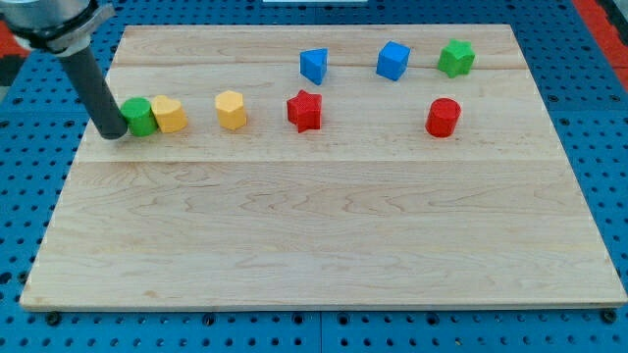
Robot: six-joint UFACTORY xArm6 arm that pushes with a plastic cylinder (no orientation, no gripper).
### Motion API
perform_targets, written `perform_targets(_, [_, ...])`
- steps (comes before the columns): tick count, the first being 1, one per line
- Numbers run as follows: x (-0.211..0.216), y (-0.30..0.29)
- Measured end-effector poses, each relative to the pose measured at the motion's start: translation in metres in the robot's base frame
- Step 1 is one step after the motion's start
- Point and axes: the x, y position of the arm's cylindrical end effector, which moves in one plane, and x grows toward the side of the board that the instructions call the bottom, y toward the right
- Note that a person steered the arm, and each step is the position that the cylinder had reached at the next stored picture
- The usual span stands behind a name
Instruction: Push green circle above yellow hexagon
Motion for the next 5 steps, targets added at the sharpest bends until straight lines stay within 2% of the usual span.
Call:
perform_targets(1, [-0.031,0.0])
perform_targets(3, [-0.021,0.012])
perform_targets(4, [-0.076,0.023])
perform_targets(5, [-0.096,0.045])
